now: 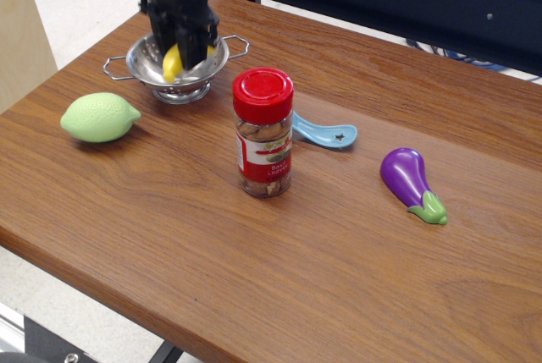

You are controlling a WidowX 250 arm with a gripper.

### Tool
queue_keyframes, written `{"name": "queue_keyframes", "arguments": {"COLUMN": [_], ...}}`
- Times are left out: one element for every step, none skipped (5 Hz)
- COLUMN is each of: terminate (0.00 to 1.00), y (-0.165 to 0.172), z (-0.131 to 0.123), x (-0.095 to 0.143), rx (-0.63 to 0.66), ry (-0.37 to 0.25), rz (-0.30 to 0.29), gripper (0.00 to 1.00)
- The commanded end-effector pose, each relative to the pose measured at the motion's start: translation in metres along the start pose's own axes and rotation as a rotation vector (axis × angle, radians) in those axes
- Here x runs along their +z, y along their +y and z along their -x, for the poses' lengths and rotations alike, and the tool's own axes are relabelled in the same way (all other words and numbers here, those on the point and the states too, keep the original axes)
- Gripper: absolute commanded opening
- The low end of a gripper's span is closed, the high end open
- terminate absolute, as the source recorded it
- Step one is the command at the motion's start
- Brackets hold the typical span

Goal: Take banana out of colander

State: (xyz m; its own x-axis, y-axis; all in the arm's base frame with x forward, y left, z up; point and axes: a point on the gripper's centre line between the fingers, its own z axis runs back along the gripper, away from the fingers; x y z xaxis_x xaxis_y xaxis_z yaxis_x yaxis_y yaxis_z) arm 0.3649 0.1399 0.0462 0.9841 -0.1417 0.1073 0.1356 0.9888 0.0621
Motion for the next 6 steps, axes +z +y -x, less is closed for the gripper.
{"name": "queue_keyframes", "arguments": {"terminate": [0.00,0.00,0.00,0.00,0.00,0.00], "y": [-0.012,-0.035,-0.066,-0.082,-0.090,-0.093], "z": [-0.039,-0.048,-0.061,-0.066,-0.073,-0.073], "x": [0.078,0.079,0.062,0.047,0.027,0.010], "rx": [0.191,0.229,0.241,0.239,0.272,0.284], "ry": [-0.138,-0.136,-0.107,-0.129,-0.121,-0.132], "rz": [-0.036,-0.023,-0.016,-0.036,-0.025,-0.042], "gripper": [0.00,0.00,0.00,0.00,0.00,0.00]}}
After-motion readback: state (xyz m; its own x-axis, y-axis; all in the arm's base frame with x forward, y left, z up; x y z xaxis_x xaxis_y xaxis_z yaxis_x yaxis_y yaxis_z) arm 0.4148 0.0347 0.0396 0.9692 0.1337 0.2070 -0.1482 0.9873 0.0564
